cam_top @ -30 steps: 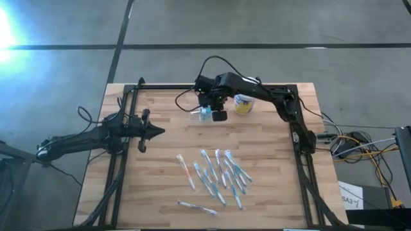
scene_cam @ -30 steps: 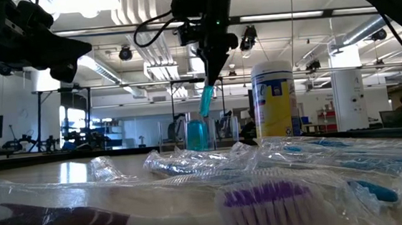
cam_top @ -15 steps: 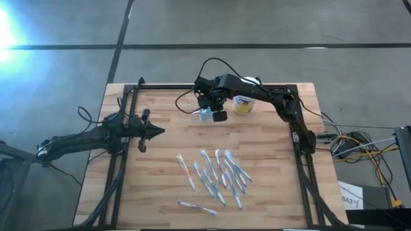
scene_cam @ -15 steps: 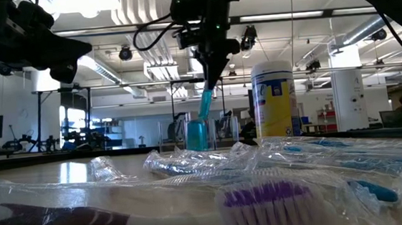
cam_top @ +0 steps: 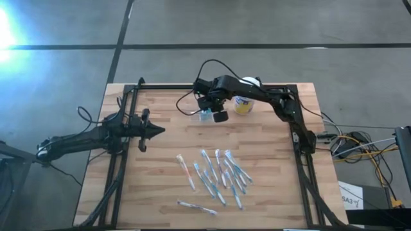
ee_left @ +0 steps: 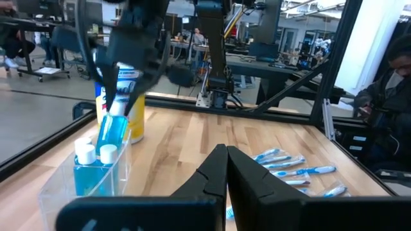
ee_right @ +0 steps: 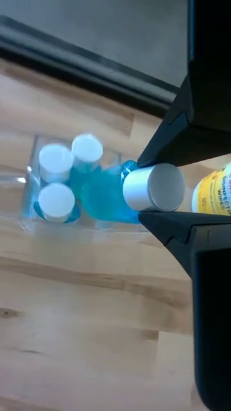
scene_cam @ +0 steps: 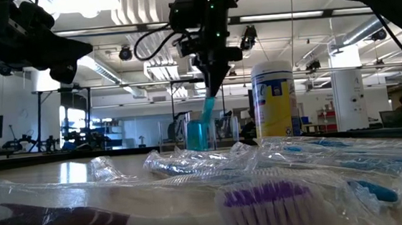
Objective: Pick & Place toothbrushing station
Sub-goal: Put the blue mouthwash bottle into the transparent toothbrush holder, then adjust the transparent toothbrush holder
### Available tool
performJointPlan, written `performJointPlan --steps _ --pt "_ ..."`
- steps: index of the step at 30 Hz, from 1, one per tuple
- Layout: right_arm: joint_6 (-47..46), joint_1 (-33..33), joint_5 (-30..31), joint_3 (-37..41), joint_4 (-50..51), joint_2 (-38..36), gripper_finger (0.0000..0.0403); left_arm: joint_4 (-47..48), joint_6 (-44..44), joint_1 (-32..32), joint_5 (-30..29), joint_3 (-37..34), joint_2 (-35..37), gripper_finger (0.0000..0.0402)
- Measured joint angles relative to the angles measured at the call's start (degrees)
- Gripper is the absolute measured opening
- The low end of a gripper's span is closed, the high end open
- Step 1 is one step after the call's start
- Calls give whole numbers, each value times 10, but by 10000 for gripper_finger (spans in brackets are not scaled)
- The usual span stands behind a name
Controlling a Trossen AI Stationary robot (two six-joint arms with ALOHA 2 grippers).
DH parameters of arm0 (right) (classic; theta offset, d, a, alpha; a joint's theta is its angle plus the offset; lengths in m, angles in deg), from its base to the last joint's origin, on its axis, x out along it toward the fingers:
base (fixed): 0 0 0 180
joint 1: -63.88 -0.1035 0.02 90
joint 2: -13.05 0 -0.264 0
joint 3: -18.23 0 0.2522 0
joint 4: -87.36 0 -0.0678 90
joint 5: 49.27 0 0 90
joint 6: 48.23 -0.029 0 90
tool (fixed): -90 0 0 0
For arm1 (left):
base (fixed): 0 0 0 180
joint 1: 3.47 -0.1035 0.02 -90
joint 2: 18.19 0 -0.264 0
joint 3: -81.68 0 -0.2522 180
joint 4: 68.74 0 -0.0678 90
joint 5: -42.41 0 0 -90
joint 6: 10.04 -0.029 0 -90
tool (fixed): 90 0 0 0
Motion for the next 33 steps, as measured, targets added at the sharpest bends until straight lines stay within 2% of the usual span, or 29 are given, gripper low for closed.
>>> performJointPlan --steps 17,26,33 --pt "33 8 -1 -49 13 93 88 7 2 0 0 0 -3 10" --pt "36 8 1 -49 14 82 162 17 2 0 0 0 -4 10" --pt "8 8 1 -74 24 67 192 22 1 0 0 0 -4 10"
